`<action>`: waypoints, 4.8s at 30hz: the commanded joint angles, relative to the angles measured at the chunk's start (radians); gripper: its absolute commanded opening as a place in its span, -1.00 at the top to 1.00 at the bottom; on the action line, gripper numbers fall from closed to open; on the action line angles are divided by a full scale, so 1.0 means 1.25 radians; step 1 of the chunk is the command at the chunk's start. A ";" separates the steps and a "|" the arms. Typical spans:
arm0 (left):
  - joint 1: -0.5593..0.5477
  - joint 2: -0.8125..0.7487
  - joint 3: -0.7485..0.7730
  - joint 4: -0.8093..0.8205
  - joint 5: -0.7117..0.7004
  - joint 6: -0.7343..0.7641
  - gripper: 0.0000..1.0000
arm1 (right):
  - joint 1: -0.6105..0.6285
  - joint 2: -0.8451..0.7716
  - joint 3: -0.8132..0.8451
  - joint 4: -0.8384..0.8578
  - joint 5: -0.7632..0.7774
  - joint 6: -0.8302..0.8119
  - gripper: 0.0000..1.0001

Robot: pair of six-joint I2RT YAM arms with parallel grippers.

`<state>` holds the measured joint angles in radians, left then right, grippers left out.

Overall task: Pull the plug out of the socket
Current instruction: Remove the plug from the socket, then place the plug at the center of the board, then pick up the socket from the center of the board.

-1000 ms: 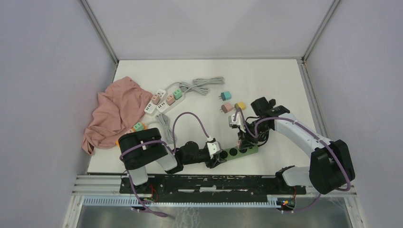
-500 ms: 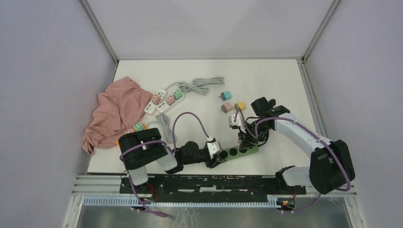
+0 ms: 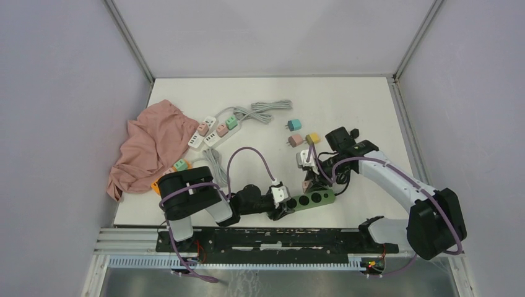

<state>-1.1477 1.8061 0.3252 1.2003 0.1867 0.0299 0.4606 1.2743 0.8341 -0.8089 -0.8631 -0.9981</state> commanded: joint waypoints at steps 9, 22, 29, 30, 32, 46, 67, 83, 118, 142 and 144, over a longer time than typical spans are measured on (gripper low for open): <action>0.000 -0.004 0.001 -0.043 -0.063 -0.058 0.60 | -0.153 -0.029 0.032 0.144 -0.081 0.269 1.00; 0.000 -0.117 -0.009 -0.014 -0.106 -0.151 -0.74 | -0.263 -0.037 -0.001 0.399 -0.015 0.608 0.96; 0.000 -0.274 0.018 -0.190 -0.118 -0.201 -0.74 | -0.263 0.064 0.076 0.525 0.107 0.800 0.89; 0.000 -0.293 0.016 -0.202 -0.122 -0.207 -0.74 | -0.263 0.092 0.099 0.534 0.115 0.820 0.89; 0.001 -0.326 0.009 -0.215 -0.137 -0.222 -0.74 | -0.262 0.146 0.139 0.569 0.147 0.882 0.87; 0.006 -0.466 -0.033 -0.293 -0.213 -0.255 -0.74 | -0.237 0.506 0.369 0.614 0.282 1.068 0.61; 0.010 -0.515 -0.047 -0.277 -0.210 -0.278 -0.76 | -0.258 0.353 0.377 0.442 0.217 0.848 -0.23; 0.036 -0.483 -0.076 -0.164 -0.185 -0.340 -0.81 | -0.273 -0.007 0.143 0.198 -0.330 0.359 -0.51; 0.137 -0.431 -0.156 0.031 -0.192 -0.497 -0.99 | -0.208 0.023 0.074 -0.276 -0.207 -0.329 -0.99; 0.155 -0.534 -0.124 -0.280 -0.400 -0.524 -0.99 | 0.012 0.051 0.028 -0.071 0.008 -0.154 -0.99; 0.154 -0.562 -0.129 -0.309 -0.424 -0.518 -0.99 | 0.035 0.060 0.029 -0.065 0.020 -0.147 -0.99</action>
<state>-0.9596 1.1721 0.1368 0.9138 -0.2356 -0.5995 0.4580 1.3327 0.8726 -0.9550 -0.8810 -1.2377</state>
